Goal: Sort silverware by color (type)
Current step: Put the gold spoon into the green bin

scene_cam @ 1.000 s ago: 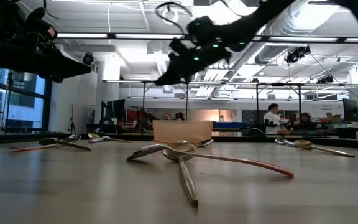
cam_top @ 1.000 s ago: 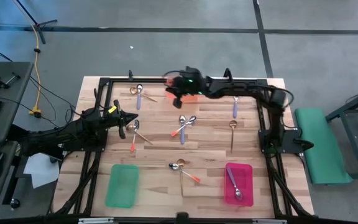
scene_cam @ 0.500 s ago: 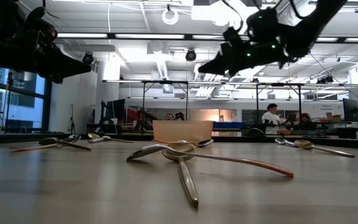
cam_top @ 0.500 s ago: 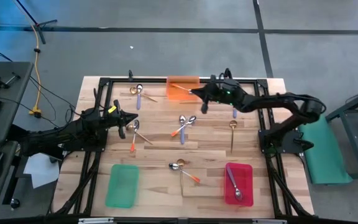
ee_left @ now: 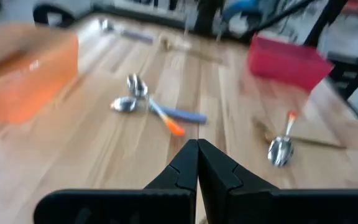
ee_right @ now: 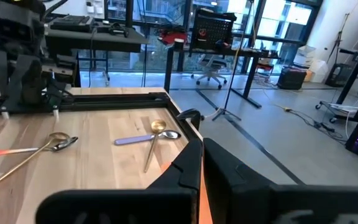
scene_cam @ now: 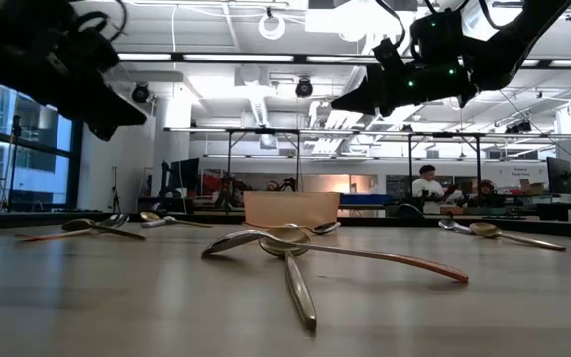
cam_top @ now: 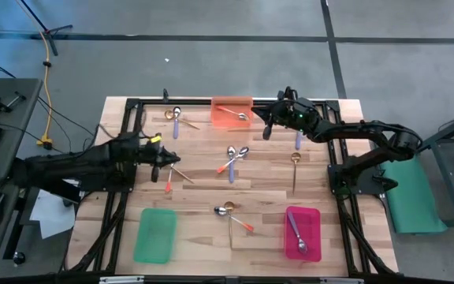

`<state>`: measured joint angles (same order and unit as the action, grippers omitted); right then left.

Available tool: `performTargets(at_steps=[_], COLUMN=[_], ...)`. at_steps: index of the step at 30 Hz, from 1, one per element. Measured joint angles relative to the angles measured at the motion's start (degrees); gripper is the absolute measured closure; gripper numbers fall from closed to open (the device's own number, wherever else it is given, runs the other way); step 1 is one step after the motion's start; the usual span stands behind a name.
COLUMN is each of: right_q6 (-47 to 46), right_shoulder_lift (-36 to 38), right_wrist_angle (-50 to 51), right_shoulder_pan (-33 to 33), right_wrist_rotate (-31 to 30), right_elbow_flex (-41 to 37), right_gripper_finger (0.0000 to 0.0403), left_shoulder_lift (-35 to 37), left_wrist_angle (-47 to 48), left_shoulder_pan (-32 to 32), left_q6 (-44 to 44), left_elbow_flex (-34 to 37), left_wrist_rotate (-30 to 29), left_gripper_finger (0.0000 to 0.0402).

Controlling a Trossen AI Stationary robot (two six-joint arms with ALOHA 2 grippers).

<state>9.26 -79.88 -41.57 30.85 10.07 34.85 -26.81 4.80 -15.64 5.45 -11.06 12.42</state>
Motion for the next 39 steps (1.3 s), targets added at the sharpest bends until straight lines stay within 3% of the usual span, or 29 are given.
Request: performTargets(at_steps=[7, 17, 23, 30, 39], right_q6=[2.3, 3.3, 4.3, 4.7, 3.5], right_shoulder_lift=[0.0, 0.0, 0.0, 0.0, 0.0], right_wrist_angle=[0.1, 0.0, -0.1, -0.1, 0.1], right_shoulder_pan=[0.1, 0.0, 0.0, 0.4, 0.4], right_wrist_rotate=[0.0, 0.0, 0.0, 0.0, 0.0], right_elbow_flex=[0.0, 0.0, 0.0, 0.0, 0.0], right_gripper_finger=[0.0403, 0.0403, 0.0403, 0.0403, 0.0403], left_shoulder_lift=[-18.9, -40.6, -48.1, -53.7, -59.2], left_wrist_angle=[3.0, 21.4, 31.7, 36.5, 36.1], left_shoulder_pan=[2.4, 4.7, 6.7, 9.7, 12.1], left_q6=[-0.1, -9.4, -15.2, -20.1, -22.9], left_elbow_flex=[-8.2, -25.0, -30.3, -30.8, -30.8], left_wrist_rotate=[-3.5, -4.7, -8.6, -13.1, -19.0], left_gripper_finger=[0.0401, 0.0393, 0.0351, 0.03, 0.0291])
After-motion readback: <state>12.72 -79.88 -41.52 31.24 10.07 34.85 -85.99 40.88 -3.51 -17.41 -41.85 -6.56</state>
